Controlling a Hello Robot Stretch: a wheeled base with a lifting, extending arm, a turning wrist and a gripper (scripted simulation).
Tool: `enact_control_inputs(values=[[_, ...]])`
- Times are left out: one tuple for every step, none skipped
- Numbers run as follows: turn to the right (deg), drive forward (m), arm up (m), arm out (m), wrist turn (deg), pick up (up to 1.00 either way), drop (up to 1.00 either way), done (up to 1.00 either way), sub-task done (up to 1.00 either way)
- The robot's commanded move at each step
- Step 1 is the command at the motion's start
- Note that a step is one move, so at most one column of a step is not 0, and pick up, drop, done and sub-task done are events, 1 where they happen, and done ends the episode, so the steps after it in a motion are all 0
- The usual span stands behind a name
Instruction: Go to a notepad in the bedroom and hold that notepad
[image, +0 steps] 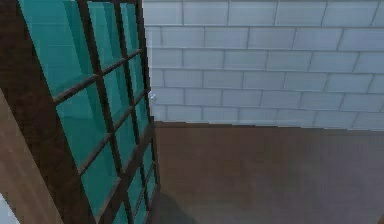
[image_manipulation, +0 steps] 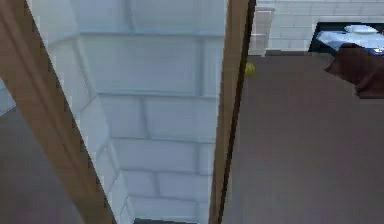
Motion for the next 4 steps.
enact_control_inputs(values=[[0.0, 0.10, 0.00, 0.00, 0.0, 0.00, 0.00, 0.00, 0.00], [3.0, 0.00, 0.00, 0.00, 0.0, 0.00, 0.00, 0.00, 0.00], [0.0, 0.60, 0.00, 0.00, 0.0, 0.00, 0.00, 0.00, 0.00], [42.0, 0.00, 0.00, 0.00, 0.0, 0.00, 0.00, 0.00, 0.00]])
